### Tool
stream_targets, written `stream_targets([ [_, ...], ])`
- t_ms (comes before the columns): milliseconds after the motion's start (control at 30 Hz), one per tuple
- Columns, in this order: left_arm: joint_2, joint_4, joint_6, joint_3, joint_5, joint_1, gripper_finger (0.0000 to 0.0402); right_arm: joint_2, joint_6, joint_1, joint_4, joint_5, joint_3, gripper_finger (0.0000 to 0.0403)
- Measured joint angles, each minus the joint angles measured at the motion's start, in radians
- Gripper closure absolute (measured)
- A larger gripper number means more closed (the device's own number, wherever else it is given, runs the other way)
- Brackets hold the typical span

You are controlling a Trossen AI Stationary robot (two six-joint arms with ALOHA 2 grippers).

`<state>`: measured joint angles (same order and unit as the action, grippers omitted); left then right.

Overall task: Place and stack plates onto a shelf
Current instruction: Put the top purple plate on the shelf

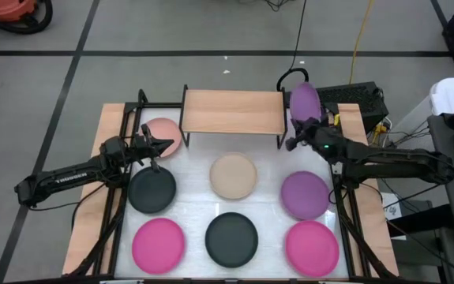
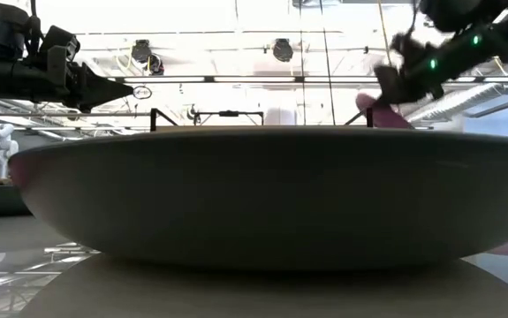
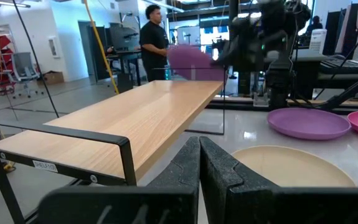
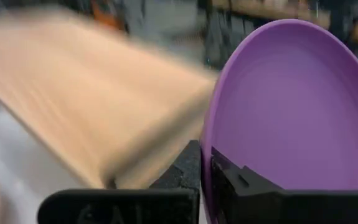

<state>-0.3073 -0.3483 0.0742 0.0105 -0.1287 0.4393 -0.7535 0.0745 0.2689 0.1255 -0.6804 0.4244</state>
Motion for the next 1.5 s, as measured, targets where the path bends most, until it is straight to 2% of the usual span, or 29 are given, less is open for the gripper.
stream_targets([
  [167,0.000,0.000,0.000,0.000,0.000,0.000,0.0398,0.016,-0.213,-0.064,0.226,0.000,0.029,0.0402],
  [233,0.000,0.000,0.000,0.000,0.000,0.000,0.0398,-0.005,-0.288,-0.089,0.245,0.009,0.068,0.0402],
  [467,0.000,0.000,0.000,0.000,0.000,0.000,0.0398,-0.161,-0.435,-0.136,0.216,0.168,0.220,0.0402],
  [667,0.000,0.000,0.000,0.000,0.000,0.000,0.0398,-0.359,-0.472,-0.113,0.098,0.240,0.342,0.0403],
  [833,0.000,0.000,0.000,0.000,0.000,0.000,0.0398,-0.506,-0.462,-0.073,-0.050,0.239,0.429,0.0403],
  [933,0.000,0.000,0.000,0.000,0.000,0.000,0.0398,-0.562,-0.429,-0.054,-0.078,0.239,0.447,0.0403],
  [1267,0.000,0.000,0.000,0.000,0.000,0.000,0.0398,-0.612,-0.381,-0.028,-0.087,0.316,0.448,0.0399],
  [1500,0.000,0.000,0.000,0.000,0.000,0.000,0.0398,-0.612,-0.364,-0.028,-0.093,0.320,0.448,0.0358],
])
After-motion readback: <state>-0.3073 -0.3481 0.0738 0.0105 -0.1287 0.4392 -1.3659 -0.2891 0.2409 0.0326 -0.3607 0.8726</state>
